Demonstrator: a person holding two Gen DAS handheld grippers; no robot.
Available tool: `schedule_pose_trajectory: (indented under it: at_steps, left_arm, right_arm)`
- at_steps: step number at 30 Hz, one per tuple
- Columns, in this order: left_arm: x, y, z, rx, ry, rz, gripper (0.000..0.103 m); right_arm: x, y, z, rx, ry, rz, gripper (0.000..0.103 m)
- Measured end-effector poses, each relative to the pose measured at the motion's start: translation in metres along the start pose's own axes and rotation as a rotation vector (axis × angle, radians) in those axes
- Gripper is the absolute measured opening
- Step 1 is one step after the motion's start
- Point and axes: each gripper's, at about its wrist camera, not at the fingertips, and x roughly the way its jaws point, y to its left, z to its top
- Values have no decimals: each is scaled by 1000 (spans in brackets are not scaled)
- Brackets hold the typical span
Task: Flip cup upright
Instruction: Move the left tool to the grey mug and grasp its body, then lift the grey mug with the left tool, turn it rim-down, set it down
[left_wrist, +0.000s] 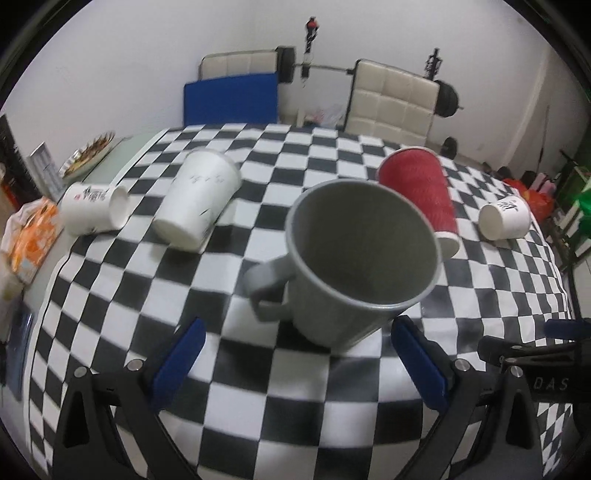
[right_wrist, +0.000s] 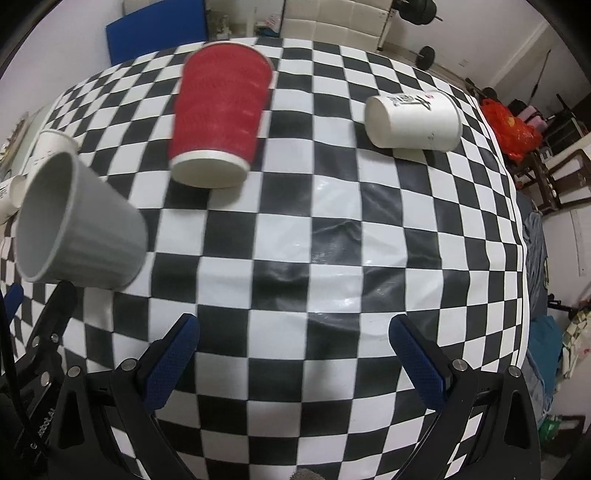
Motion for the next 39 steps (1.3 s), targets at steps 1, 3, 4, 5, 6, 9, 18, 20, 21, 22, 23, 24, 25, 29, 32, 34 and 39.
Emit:
schedule_pose_trajectory:
  at_steps: [1,3,4,5,6,9,18,20,21,22,23,24,25,29,32,34,39]
  left_arm:
    - [1,-2,0,11,-18,-2,103]
    - [4,-7,-2,41,-59,-9,103]
    - [4,-8,-3,49,-73,-13,103]
    - [5,-9,-3,55,-88,-20,103]
    - [7,-10,-4,59,-103,-25,103]
    - [13,-13,-5,76,-135,-23,103]
    - [21,-14,-4,47,-201,-49,102]
    - [21,-13,-3,40,-223,-53,102]
    - [21,-12,-3,38,-234,-54,102]
    - [20,-12,-2,38,-244,-55,102]
    - [21,-13,-2,40,-254,-55,102]
    - [20,-12,-2,42,-263,-55,101]
    - [20,-12,-1,43,-265,-56,101]
    - [15,-9,-1,32,-274,-70,100]
    - [6,-5,-4,18,-276,-77,99]
    - [4,-5,-5,13,-264,-81,99]
    - [-1,-1,-6,-1,-229,-104,99]
  right_arm:
    - [2,-3,0,3,2,-12,103]
    - [8,-8,1,11,13,-26,103]
    - [10,-11,1,17,18,-30,103]
    - [13,-13,1,24,24,-34,103]
    - [17,-15,1,30,31,-38,103]
    - [27,-21,-1,43,51,-53,103]
    - [42,-20,-9,26,65,-98,103]
    - [43,-20,-10,26,66,-101,103]
    - [43,-20,-11,25,66,-103,103]
    - [44,-20,-11,26,66,-105,103]
    - [44,-20,-12,27,67,-105,103]
    - [43,-19,-12,30,67,-104,103]
    - [44,-20,-12,31,66,-105,103]
    - [43,-19,-13,28,62,-99,103]
    - [41,-17,-14,25,53,-95,103]
    - [40,-16,-16,25,53,-92,103]
    - [39,-15,-17,35,48,-81,103]
